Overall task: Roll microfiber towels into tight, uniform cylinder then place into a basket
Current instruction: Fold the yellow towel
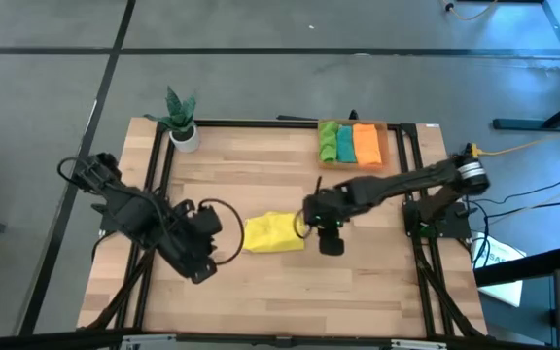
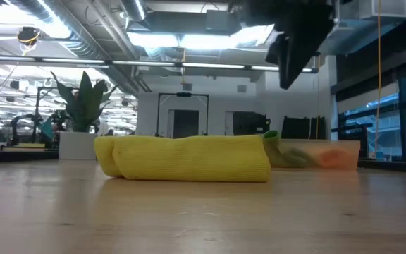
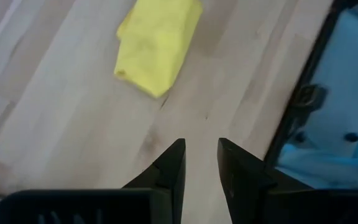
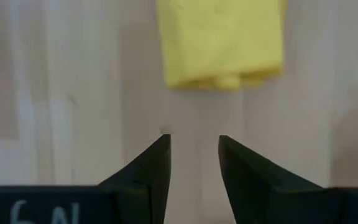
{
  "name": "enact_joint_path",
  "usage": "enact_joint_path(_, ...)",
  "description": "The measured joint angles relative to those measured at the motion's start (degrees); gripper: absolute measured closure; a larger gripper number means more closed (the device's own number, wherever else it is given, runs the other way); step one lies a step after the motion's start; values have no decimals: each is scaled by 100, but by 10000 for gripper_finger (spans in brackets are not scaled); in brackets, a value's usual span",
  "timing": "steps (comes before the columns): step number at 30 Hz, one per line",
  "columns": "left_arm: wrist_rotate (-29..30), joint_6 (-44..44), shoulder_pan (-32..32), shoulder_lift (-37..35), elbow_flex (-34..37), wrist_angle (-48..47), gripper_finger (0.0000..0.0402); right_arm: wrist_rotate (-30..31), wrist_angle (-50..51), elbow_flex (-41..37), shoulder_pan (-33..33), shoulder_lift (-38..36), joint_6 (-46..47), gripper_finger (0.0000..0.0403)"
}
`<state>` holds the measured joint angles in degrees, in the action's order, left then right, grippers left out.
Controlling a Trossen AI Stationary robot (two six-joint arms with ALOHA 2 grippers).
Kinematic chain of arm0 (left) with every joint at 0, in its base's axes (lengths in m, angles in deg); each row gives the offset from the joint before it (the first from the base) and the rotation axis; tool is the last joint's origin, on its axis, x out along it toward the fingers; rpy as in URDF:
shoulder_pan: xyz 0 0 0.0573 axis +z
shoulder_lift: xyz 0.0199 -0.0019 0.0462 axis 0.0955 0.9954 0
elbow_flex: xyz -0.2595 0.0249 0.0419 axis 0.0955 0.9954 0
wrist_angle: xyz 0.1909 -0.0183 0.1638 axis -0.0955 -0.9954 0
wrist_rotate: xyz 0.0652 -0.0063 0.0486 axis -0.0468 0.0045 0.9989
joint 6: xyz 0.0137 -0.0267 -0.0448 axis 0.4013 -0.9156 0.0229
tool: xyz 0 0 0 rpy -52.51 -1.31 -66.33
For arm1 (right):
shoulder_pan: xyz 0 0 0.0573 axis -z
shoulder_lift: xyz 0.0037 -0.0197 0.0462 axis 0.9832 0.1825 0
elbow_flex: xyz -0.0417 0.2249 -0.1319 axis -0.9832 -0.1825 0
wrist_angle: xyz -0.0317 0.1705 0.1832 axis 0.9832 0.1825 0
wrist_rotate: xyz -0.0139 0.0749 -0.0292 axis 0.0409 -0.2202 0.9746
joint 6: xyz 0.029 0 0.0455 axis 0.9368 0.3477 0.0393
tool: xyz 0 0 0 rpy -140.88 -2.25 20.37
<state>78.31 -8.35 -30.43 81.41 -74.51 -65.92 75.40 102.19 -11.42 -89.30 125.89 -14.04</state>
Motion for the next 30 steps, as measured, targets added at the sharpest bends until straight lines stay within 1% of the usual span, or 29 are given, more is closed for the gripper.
enact_joint_path(2, -4, -84, -103, -33, 320, -5, 317, -8, -794, -558, -176, -293, 88, 267)
enact_joint_path(5, 199, 225, -217, -47, 839, 32, 318, -10, -2216, -1293, -453, -509, -6, 267)
enact_joint_path(7, 299, 404, -234, -38, 1214, 184, 318, -9, -3008, -1611, -612, -521, -282, 267)
enact_joint_path(10, 317, 674, -144, -41, 1809, 554, 317, 35, -3696, -1892, -777, -400, -803, 267)
enact_joint_path(12, 300, 839, -68, -38, 2177, 983, 318, 101, -3855, -1962, -811, -314, -740, 267)
enact_joint_path(14, 293, 972, -20, -38, 2507, 1430, 318, 237, -3931, -1955, -807, -232, -431, 267)
enact_joint_path(17, 273, 1074, 29, -34, 2870, 1791, 318, 187, -3906, -1906, -796, -168, -237, 267)
enact_joint_path(25, -53, 1641, 225, -34, 3344, 2249, 318, 142, -4033, -1844, -798, -170, -367, 267)
enact_joint_path(27, -45, 1912, 284, -34, 3441, 2487, 318, 144, -4033, -1844, -798, -170, -412, 267)
enact_joint_path(30, 144, 2431, 384, -34, 3668, 3024, 318, 172, -4031, -1854, -800, -170, -686, 267)
